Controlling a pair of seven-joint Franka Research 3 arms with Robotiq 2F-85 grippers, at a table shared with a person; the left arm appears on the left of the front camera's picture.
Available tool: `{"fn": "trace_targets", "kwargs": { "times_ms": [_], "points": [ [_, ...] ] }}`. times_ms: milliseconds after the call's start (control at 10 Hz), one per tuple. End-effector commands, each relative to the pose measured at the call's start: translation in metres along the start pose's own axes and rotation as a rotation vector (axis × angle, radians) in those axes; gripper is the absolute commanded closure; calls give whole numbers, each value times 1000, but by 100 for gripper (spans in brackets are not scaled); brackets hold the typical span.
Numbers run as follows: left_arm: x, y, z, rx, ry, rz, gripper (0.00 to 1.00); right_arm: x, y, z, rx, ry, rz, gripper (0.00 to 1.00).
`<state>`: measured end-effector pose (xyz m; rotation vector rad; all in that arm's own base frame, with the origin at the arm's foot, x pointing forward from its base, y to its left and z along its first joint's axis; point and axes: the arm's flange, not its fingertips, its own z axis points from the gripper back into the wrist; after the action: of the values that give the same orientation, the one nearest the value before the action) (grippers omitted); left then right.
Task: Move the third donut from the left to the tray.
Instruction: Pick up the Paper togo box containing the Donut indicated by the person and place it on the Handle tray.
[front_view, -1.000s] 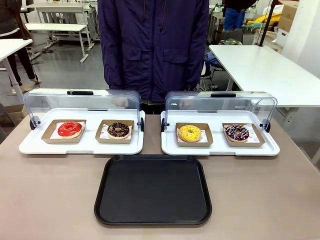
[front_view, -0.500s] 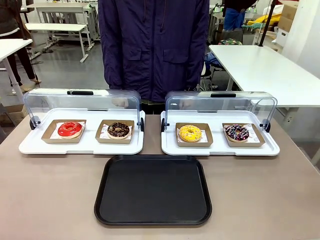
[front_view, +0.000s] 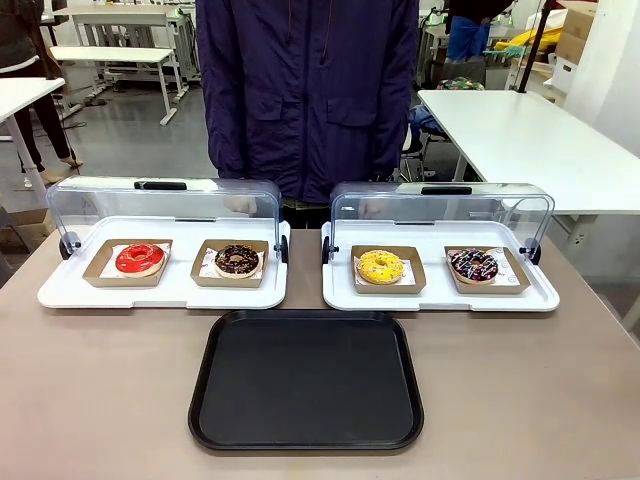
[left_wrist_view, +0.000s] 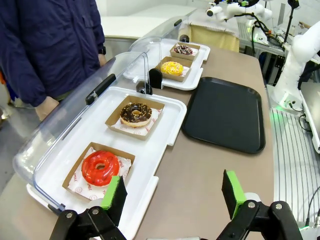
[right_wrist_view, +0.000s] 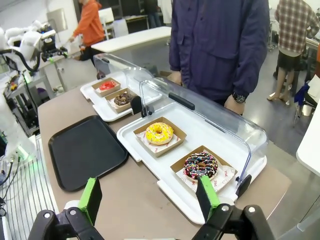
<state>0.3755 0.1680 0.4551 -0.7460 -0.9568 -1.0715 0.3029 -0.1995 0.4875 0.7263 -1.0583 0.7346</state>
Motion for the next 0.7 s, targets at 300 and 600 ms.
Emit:
{"fn": "trace_targets", "kwargs": {
  "times_ms": [300,600],
  "points": [
    [2,0,2,-6,-3,0,0,3,-4,0,-1,-24,29,0],
    [2,0,2,-6,-3,0,0,3,-4,0,-1,-24,29,0]
  ]
}}
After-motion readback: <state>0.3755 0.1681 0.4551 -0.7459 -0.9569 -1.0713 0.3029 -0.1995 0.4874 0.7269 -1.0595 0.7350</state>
